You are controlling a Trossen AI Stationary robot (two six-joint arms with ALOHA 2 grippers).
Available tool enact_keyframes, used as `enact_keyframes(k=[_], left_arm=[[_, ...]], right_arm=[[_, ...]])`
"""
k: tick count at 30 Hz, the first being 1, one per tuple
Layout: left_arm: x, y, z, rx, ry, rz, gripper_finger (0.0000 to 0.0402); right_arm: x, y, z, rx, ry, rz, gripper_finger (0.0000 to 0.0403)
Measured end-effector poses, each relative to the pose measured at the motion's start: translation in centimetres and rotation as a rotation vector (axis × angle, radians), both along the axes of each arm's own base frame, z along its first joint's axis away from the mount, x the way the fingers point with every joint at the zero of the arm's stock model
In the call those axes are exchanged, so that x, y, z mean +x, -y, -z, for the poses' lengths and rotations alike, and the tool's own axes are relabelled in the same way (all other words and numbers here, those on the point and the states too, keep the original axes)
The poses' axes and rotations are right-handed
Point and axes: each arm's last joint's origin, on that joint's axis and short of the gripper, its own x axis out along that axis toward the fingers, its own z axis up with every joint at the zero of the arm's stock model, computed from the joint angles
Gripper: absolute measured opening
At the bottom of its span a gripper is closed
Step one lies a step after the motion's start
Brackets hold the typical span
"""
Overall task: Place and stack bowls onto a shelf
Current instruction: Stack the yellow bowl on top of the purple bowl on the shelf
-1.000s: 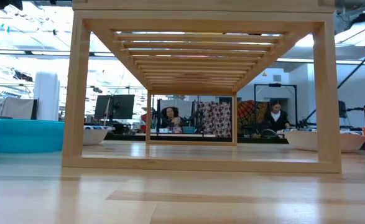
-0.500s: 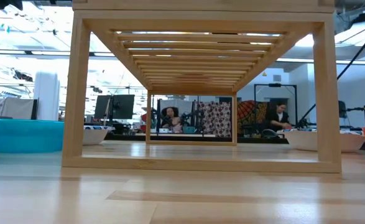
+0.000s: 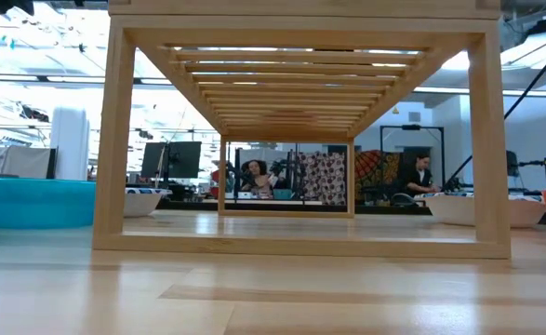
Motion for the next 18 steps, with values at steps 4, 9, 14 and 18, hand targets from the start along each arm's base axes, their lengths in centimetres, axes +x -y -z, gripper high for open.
enact_keyframes(k=[4,9,14,18], left_arm=[[-0.01,0.00,0.00,0.000,0.000,0.000,0.0155],[0.00,0.00,0.00,0.000,0.000,0.001,0.0155],[0.00,0.00,0.01,0.000,-0.001,0.000,0.0155],[0.00,0.00,0.01,0.000,-0.001,0.000,0.0155]], right_arm=[[-0.29,0.14,-0.08,-0.004,-0.008,-0.020,0.0065],[-0.45,0.21,-0.21,0.009,0.001,-0.051,0.0066],[-0.73,0.38,-0.59,-0.006,0.015,-0.071,0.0070],[-0.74,0.46,-0.53,0.009,0.020,-0.102,0.0103]])
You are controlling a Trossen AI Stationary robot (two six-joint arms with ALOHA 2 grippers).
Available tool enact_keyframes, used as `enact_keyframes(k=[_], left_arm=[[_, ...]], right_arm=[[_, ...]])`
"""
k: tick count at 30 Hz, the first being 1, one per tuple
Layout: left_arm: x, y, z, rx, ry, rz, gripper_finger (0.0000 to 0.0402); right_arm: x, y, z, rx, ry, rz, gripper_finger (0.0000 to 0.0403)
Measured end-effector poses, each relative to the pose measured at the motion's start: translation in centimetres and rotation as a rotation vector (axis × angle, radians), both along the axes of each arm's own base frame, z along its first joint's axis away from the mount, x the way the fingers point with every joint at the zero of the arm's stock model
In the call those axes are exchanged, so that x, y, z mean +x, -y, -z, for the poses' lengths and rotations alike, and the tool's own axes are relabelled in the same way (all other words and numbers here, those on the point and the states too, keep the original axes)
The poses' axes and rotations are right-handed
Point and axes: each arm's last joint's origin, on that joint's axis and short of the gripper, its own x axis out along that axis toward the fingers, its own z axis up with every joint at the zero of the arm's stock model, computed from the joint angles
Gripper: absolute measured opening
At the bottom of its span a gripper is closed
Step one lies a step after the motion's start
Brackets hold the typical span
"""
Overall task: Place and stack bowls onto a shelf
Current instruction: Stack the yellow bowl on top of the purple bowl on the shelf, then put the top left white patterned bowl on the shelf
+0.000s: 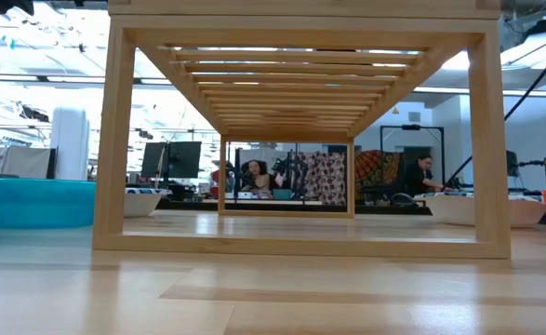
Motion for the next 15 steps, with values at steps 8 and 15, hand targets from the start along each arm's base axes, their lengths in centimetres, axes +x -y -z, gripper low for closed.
enact_keyframes(k=[8,15], left_arm=[[0.0,0.0,0.1,-0.001,-0.006,0.000,0.0155],[0.0,0.0,0.1,0.011,-0.009,-0.004,0.0155]], right_arm=[[0.0,0.0,-0.1,-0.015,0.004,-0.018,0.0216],[-2.1,-0.1,-1.9,-0.117,-0.003,-0.040,0.0248]])
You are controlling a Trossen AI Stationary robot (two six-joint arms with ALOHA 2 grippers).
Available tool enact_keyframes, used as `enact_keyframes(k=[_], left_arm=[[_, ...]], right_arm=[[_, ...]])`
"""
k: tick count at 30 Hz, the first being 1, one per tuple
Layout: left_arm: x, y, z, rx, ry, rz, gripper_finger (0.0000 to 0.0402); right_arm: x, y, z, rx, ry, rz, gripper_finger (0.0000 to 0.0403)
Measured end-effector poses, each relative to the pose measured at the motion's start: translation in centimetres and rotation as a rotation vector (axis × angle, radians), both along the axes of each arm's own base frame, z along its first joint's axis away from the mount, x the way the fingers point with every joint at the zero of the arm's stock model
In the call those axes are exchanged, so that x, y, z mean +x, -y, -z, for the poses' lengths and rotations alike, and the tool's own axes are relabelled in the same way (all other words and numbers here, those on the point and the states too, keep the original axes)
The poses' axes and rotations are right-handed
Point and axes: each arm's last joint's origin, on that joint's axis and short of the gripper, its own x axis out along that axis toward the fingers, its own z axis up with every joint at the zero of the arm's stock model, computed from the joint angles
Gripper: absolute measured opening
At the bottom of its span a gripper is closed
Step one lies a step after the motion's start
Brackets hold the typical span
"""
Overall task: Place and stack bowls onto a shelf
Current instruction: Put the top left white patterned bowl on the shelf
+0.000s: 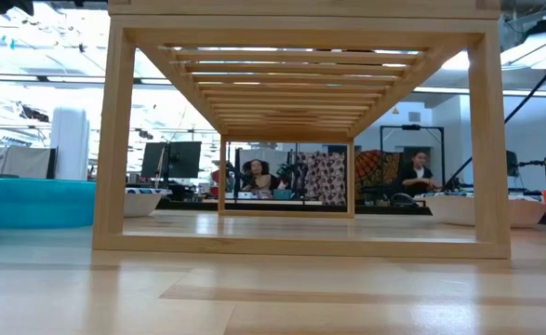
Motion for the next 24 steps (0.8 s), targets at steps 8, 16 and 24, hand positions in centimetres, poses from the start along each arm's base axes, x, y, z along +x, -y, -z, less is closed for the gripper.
enact_keyframes(k=[8,16,24], left_arm=[[0.0,0.0,0.1,0.000,-0.013,0.000,0.0155],[0.1,0.0,0.2,-0.002,-0.025,-0.001,0.0155],[0.1,0.0,0.2,0.034,-0.033,-0.011,0.0155]], right_arm=[[-4.0,-3.4,-0.2,-0.132,-0.235,-0.034,0.0249],[-10.4,-7.4,4.8,-0.026,-0.233,0.016,0.0249],[-12.4,-9.8,5.5,-0.063,0.169,0.027,0.0249]])
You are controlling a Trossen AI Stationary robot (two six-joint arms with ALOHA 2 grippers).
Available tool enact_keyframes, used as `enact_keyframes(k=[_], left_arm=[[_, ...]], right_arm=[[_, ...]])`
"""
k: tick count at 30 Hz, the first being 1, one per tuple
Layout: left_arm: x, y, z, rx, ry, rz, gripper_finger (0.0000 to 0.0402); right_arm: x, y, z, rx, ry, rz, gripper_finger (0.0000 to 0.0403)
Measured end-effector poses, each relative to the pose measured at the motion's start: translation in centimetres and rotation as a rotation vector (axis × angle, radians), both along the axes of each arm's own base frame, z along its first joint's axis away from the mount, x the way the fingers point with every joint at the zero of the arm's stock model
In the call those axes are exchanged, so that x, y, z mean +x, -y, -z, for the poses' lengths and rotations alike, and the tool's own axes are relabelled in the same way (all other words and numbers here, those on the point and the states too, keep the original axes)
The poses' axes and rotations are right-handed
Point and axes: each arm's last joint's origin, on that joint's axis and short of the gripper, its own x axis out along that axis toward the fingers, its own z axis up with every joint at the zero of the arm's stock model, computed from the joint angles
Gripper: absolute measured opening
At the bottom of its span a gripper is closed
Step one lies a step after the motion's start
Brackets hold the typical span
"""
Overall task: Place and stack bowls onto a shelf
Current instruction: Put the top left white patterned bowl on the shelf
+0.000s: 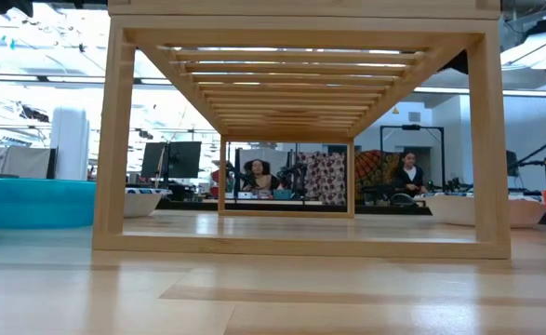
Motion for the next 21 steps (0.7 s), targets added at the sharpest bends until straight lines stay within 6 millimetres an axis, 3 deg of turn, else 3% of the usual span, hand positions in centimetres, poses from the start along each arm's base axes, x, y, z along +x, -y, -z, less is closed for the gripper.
enact_keyframes(k=[8,17,21], left_arm=[[0.0,0.0,0.0,0.029,-0.007,-0.007,0.0155],[0.0,-0.2,0.0,-0.011,-0.010,-0.061,0.0155],[-0.1,-0.9,-1.1,-0.074,-0.206,-0.190,0.0155]], right_arm=[[0.3,-0.8,-2.2,-0.115,0.270,-0.089,0.0249],[1.4,-1.0,-2.1,-0.118,0.288,-0.113,0.0249],[1.4,-1.1,-2.3,-0.105,0.305,-0.109,0.0249]])
